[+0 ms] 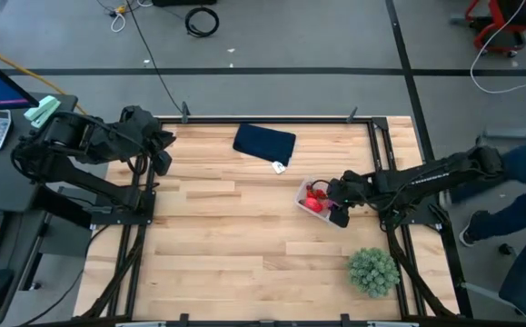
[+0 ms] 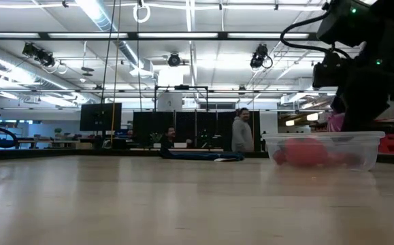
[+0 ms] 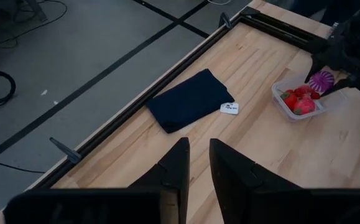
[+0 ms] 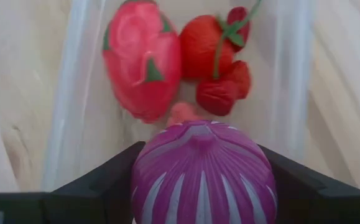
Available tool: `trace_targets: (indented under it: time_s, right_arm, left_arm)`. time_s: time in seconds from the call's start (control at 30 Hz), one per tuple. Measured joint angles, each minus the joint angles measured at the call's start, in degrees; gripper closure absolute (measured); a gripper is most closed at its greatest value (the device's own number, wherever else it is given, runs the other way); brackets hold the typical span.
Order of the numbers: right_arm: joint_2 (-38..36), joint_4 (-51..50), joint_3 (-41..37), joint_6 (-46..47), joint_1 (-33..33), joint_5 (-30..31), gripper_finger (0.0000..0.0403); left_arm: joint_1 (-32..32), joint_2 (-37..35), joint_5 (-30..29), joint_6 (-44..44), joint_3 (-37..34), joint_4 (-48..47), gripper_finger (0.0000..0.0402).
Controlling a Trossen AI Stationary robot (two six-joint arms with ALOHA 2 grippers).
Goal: Pick and placing Produce into tupperware
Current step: Put the onion into the transparent bin
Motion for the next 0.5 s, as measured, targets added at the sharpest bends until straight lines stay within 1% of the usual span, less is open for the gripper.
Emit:
trace_targets:
  time_s: [0.23,0.4,0.5]
  right_arm:
    - [2.64,1.50,-0.02,1.02,2.43,-0.09,0.0105]
    - [3.83,2.61,-0.02,0.89,2.50,0.27,0.0083]
    - [3.77,0.89,1.24,0.89,2.31,0.27,0.0078]
  left_arm:
    - [0.00,-0.02,0.00,0.00,0.00,-0.02,0.0339]
    - [0.00,-0.02,0.00,0.04,0.00,-0.02,0.0334]
    - [0.00,-0.02,0.00,0.11,0.00,-0.02,0.0330]
